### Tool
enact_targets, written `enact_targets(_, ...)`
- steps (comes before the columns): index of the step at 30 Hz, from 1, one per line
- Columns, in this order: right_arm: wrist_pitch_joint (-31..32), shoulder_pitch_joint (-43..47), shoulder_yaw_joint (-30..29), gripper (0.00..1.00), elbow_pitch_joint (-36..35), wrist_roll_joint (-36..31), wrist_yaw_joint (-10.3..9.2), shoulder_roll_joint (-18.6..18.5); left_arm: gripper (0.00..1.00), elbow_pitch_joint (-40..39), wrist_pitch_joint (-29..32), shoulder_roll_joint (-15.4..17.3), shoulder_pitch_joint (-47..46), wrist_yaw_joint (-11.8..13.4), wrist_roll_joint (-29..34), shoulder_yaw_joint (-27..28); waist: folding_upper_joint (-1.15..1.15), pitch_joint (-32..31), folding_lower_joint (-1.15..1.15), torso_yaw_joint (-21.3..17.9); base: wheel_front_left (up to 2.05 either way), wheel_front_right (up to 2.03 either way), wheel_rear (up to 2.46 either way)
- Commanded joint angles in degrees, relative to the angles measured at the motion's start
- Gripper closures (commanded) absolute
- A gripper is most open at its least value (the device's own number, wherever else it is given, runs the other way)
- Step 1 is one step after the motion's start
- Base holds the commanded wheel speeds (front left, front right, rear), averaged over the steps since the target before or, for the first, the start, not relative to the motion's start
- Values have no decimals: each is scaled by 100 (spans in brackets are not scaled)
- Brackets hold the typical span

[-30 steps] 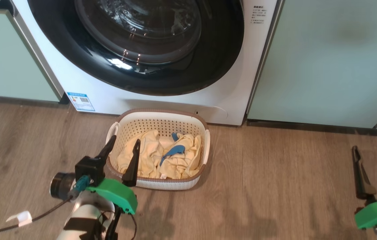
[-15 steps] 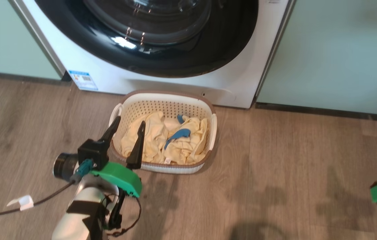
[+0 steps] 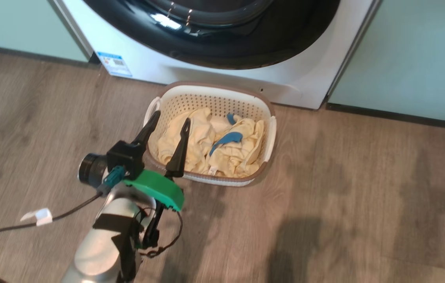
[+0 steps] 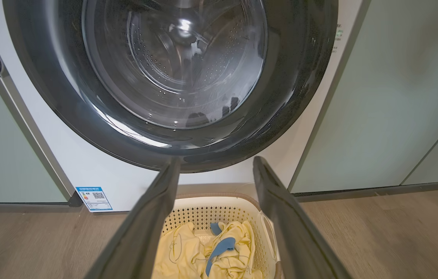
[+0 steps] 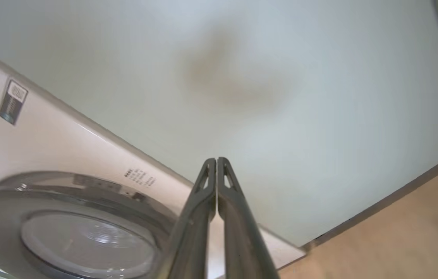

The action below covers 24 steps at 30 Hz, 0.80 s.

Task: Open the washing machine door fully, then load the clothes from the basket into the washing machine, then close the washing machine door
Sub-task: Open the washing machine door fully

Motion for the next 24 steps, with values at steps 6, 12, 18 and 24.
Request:
enact_targets(6, 969, -1159, -184, 100, 333, 1678, -17, -79, 0, -157, -60, 29, -345, -54, 44, 95, 0, 197, 0, 177, 0, 0, 0)
enact_targets(12, 1689, -2141, -398, 100, 1116, 2522, -17, -75, 0, -130, -60, 15, -387, -66, 63, 94, 0, 302, 0, 253, 0, 0, 0)
enact_targets(18, 2549, -2976, -224, 100, 1870, 2731, -17, -171, 0, -93, -60, -31, -472, -113, 88, -10, 0, 353, 0, 377, 0, 0, 0)
enact_targets(24, 3280, -3657, 130, 100, 2407, 2598, -17, -195, 0, -58, -60, -78, -518, -142, 51, -71, 0, 427, 0, 490, 0, 0, 0)
